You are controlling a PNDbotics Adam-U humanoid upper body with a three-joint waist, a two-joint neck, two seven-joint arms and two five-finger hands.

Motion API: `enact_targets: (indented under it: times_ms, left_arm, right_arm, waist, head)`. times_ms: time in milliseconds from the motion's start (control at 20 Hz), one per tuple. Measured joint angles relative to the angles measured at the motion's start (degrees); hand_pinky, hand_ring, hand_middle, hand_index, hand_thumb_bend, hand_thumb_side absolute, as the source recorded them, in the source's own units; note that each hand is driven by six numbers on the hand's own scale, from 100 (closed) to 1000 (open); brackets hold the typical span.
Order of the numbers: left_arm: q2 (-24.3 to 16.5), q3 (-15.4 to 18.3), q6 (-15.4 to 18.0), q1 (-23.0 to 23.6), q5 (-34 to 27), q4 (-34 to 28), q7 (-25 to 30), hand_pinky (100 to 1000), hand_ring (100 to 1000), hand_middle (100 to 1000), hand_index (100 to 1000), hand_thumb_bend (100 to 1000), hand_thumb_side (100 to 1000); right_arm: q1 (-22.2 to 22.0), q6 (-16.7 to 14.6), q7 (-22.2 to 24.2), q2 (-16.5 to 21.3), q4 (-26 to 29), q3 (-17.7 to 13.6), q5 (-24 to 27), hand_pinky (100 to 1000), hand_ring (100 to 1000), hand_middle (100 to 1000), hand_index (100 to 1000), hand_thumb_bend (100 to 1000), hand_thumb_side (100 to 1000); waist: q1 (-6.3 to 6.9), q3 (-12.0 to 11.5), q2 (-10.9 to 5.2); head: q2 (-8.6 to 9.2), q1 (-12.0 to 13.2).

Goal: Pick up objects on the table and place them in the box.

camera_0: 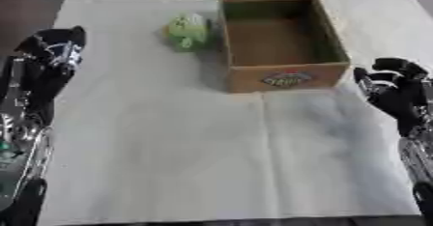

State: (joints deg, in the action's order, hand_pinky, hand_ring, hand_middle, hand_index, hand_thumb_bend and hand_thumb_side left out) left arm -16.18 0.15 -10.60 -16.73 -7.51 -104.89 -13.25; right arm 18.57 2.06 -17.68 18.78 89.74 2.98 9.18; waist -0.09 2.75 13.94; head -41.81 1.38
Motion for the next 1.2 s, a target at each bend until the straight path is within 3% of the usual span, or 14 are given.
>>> enact_targets:
  times_ms: [750, 1000, 1200]
  left_arm:
    - [-1.1, 0.0, -0.2, -1.8, 1.4, 0.1, 0.2, 697, 681, 614, 670, 462, 361]
    - [-4.7, -0.7, -1.1, -6.3, 7.0, 1.5, 1.9, 703, 707, 653, 712, 497, 310]
    - [-9.8, -2.1, -1.9, -12.6, 16.1, 5.1, 7.0, 727, 734, 703, 761, 555, 284]
  right_arm:
    - [0.0, 0.0, 0.0, 0.0, 0.0, 0.0, 0.0, 581, 625, 606, 647, 387, 100]
    - [0.0, 0.0, 0.0, 0.0, 0.0, 0.0, 0.0, 581, 625, 606, 647, 387, 100]
    - [-0.3, 0.0, 0.1, 0.0, 0.0, 0.2, 0.0, 581, 625, 606, 647, 387, 100]
  waist:
    - [0.09, 0.2, -0.07]
    - [0.31, 0.7, -0.31]
    - [0.46, 1.5, -0.60]
  head:
    - [0.00, 0.0]
    - [-0.02, 0.0]
    - [-0.24, 0.1]
